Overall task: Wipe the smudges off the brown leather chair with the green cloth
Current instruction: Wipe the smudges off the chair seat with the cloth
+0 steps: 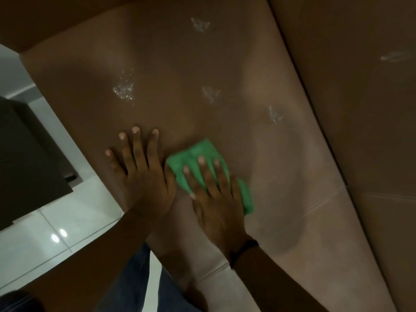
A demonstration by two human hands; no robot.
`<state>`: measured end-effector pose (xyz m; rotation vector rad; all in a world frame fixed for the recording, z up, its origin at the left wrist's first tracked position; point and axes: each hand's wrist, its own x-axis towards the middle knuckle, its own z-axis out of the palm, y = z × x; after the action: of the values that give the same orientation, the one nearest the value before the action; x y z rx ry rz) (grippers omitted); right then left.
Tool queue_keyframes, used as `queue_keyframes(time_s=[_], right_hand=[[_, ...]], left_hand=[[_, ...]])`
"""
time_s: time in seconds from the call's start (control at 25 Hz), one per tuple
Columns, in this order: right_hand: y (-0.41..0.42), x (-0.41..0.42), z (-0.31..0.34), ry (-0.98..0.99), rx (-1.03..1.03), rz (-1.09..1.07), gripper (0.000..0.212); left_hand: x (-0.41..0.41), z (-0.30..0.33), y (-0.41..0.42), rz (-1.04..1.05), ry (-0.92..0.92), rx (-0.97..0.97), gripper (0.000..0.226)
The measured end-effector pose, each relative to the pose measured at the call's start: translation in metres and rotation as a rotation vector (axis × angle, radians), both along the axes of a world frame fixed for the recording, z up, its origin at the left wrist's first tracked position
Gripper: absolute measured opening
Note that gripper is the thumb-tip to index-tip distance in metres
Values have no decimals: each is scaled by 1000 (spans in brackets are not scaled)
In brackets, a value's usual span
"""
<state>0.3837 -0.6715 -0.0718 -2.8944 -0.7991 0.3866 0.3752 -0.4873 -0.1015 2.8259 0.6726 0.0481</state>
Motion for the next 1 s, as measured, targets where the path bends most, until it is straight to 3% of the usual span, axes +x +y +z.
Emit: queue_keyframes(time_s=[0.12, 0.24, 0.28, 0.36, 0.4, 0.48, 0.56, 0.64, 0.76, 0.88, 1.0], right_hand=[[-71, 7, 18, -18, -71, -233, 63], [-70, 122, 4, -156, -59, -630, 61], [-59, 157, -3, -189, -57, -674, 60], [-43, 169, -6, -209, -87, -554, 59], [-52, 154, -2, -193, -123, -372, 60], [-84, 115, 22, -60, -146, -179, 63], [-99, 131, 30, -60, -105, -293, 61], [-59, 182, 19, -128, -62, -449, 60], [35, 204, -3, -202, -14, -283, 60], [30, 136, 10, -84, -35, -60, 63], [20, 163, 18, -53, -39, -288, 63]], left_hand=[[2, 1, 3, -27, 0, -19, 69], [3, -8, 4, -46, -35, 6, 71], [3, -13, 4, -39, -56, 11, 71], [1, -15, 6, -18, -60, -6, 71], [1, -13, 5, -17, -64, -21, 71], [2, -5, 3, -25, -52, -42, 70], [3, -1, 0, 8, -37, -51, 69], [4, -3, 0, -2, -43, -39, 70], [4, -7, 3, -23, -36, -29, 71], [7, 12, 0, 45, -53, -153, 76], [31, 21, 20, 152, -76, -218, 80]])
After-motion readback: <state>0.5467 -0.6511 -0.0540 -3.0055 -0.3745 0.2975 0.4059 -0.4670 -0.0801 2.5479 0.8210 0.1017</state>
